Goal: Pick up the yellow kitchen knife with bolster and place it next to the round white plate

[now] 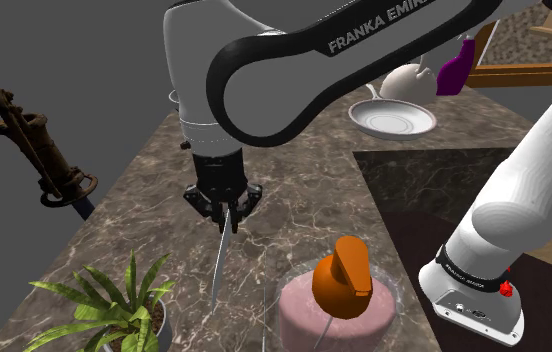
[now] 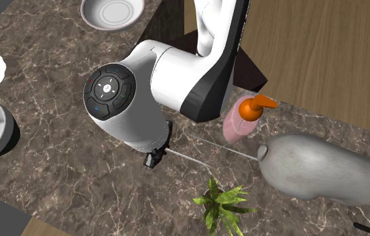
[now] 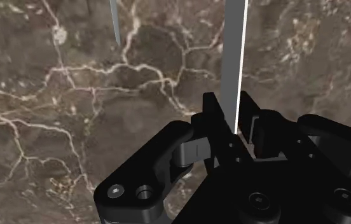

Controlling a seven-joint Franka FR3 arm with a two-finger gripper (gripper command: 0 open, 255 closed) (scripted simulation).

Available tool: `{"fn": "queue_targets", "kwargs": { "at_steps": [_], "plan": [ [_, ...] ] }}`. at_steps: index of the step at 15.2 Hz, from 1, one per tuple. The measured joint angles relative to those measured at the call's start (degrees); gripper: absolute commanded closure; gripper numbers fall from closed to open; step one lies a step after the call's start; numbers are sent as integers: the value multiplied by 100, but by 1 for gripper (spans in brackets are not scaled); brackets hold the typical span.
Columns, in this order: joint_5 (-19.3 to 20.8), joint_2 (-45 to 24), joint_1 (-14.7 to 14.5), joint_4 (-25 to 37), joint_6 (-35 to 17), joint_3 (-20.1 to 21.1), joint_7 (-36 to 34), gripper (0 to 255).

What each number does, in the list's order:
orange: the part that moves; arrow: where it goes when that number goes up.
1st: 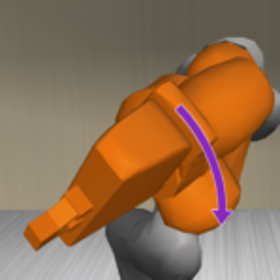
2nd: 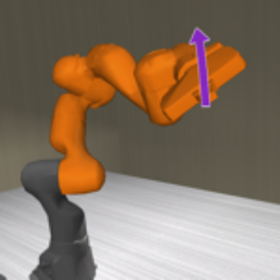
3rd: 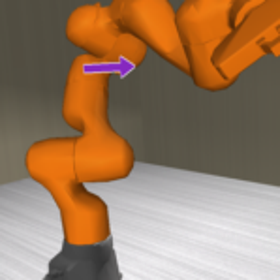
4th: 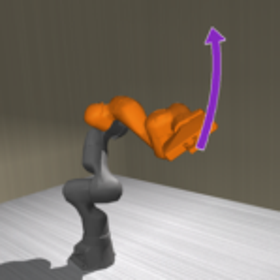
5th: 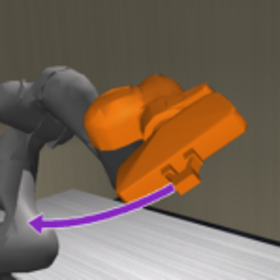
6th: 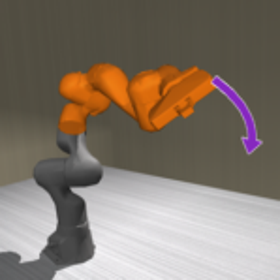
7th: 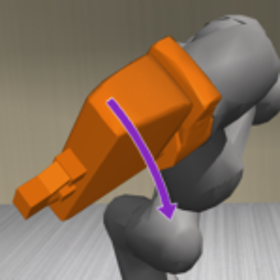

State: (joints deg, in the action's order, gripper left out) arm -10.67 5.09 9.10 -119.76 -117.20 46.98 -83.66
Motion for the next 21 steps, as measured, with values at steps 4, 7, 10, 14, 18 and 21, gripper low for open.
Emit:
{"fn": "queue_targets", "kwargs": {
  "at_steps": [4, 7, 10, 14, 18, 21],
  "plan": [
    [0, 1, 0, 0, 1, 0, 0, 255],
    [1, 1, 0, 1, 1, 0, 0, 255],
    [-28, 55, 4, 123, 163, -19, 10, 255],
    [-105, 189, 12, 318, 463, -74, 57, 255],
    [-140, 270, 20, 569, 777, -114, 62, 255],
    [-131, 282, 33, 790, 1007, -137, 49, 255]
  ]
}}
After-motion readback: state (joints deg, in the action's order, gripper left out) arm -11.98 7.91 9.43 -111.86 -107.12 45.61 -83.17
